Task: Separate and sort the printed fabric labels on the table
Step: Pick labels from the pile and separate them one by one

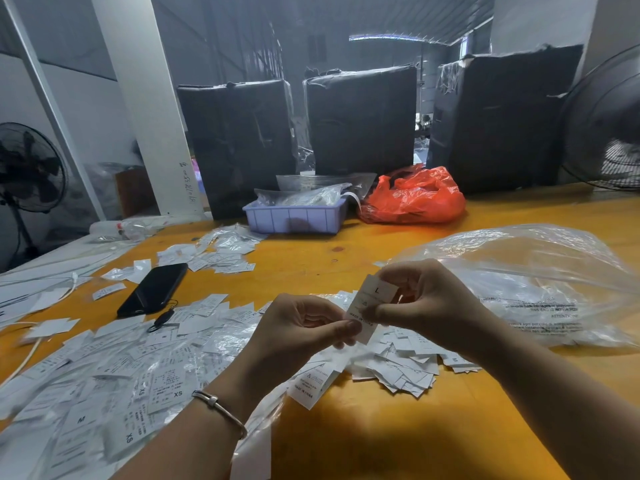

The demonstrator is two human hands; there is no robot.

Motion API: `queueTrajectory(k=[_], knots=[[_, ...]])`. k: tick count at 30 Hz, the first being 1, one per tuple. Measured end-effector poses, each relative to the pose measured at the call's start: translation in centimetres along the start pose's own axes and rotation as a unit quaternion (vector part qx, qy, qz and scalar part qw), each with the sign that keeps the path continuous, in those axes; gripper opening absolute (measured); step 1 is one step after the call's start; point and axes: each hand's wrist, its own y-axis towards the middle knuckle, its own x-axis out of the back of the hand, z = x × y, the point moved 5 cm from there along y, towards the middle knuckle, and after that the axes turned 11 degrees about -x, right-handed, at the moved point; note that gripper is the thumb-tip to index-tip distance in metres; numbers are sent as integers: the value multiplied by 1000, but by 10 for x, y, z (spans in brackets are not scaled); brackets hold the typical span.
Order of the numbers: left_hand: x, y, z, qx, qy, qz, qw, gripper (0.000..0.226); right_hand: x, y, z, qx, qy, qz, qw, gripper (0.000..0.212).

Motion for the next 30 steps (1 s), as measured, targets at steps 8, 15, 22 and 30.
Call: queueTrajectory(k=[8, 15, 22, 30], knots=[[2, 1, 1, 25, -41, -35, 998, 22, 11, -1, 6, 62, -13, -121, 991, 17], [2, 1, 5, 27, -57, -39, 997, 26, -1, -1, 1, 55, -38, -78, 995, 17], [3, 1, 7, 38, -34, -36, 998, 24, -4, 2, -4, 12, -12, -43, 999, 7], [32, -1, 24, 101, 155, -152, 971, 13, 28, 7, -38, -129, -284, -215, 925, 14]])
